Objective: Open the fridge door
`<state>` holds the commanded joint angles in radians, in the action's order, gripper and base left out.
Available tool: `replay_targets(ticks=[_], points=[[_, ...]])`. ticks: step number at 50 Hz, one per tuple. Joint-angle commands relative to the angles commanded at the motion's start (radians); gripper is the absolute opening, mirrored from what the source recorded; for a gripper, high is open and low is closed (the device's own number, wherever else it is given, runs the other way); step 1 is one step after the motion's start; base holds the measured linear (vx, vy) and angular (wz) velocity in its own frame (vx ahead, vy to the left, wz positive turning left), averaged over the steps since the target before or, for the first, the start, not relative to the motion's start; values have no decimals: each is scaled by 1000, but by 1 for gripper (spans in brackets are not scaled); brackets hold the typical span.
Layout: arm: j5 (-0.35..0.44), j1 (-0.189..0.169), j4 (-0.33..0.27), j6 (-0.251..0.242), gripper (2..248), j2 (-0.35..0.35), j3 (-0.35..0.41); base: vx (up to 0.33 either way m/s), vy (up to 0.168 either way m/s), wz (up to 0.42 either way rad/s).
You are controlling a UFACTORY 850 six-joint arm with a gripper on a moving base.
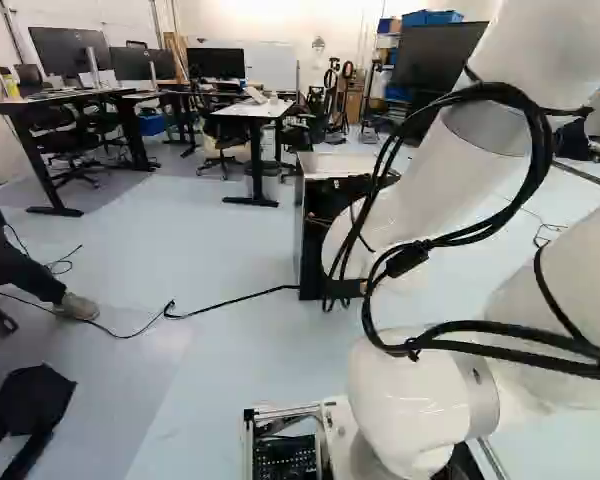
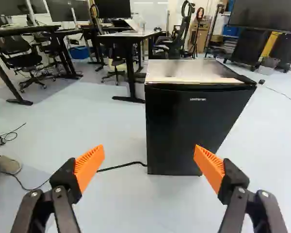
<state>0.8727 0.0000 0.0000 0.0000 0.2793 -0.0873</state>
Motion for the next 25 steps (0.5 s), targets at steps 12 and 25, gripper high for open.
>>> replay_targets(ticks=[12,25], points=[[0,0,0,0,247,-1,-1,0,0,0],[0,0,0,0,247,-21,-17,0,0,0]])
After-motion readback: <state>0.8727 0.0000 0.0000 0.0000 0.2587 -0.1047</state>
